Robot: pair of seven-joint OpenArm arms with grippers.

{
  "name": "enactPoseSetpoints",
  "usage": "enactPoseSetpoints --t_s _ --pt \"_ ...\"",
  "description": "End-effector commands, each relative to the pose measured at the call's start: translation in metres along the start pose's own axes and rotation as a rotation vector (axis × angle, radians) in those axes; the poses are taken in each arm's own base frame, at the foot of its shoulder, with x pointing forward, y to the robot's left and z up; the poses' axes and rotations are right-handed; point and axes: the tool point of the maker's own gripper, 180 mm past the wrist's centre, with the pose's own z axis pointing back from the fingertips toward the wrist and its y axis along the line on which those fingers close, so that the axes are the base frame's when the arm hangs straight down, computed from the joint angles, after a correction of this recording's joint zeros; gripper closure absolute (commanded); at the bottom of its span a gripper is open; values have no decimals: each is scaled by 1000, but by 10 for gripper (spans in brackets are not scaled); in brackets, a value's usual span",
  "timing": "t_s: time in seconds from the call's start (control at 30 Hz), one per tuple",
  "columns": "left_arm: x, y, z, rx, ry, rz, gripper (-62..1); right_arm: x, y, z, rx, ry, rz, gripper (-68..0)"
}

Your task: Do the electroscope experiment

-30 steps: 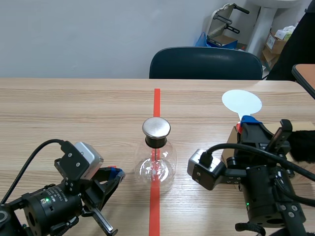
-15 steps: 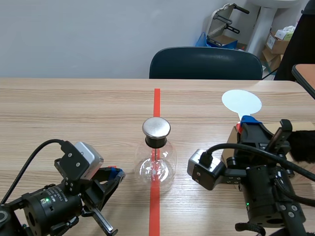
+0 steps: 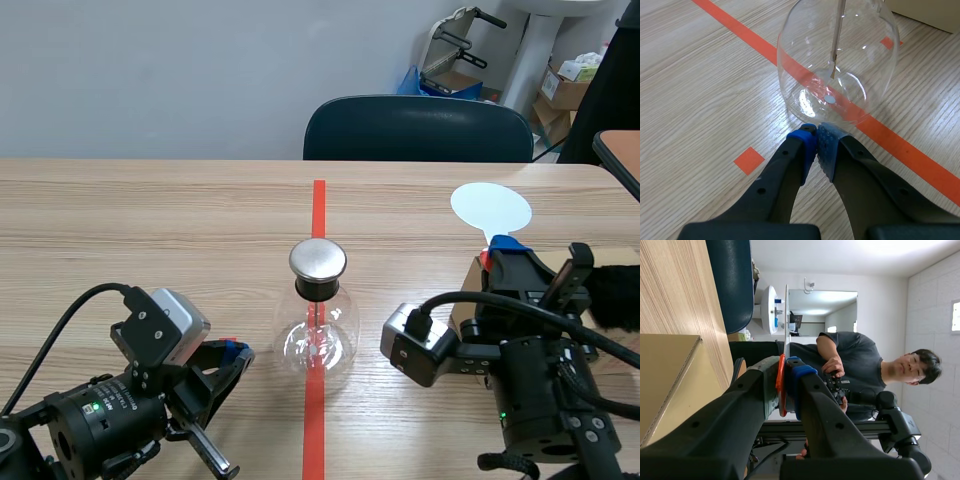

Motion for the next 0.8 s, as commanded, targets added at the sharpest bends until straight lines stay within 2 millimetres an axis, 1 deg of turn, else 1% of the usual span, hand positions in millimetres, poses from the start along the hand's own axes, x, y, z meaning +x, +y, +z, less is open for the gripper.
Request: enactPoseSetpoints --t_s 0.0,0.47,0.57,0.63,0.7,0.77 --pt "7 0 -1 1 -25 5 -44 -4 -7 -5 -27 10 -1 -15" --pt "7 0 -1 1 -26 5 -44 -3 -6 -5 -24 3 -6 -15" --pt "6 0 -1 1 -25 4 -44 -2 -3 1 -11 -13 -20 -15" --pt "6 0 -1 0 -24 3 -44 -5 -4 6 -23 -25 -29 -15" --pt "5 -1 0 0 -22 5 -44 -9 -9 12 -56 -53 -35 -15" --pt "6 -1 0 0 -24 5 -40 -14 -9 17 -56 -80 -13 -15"
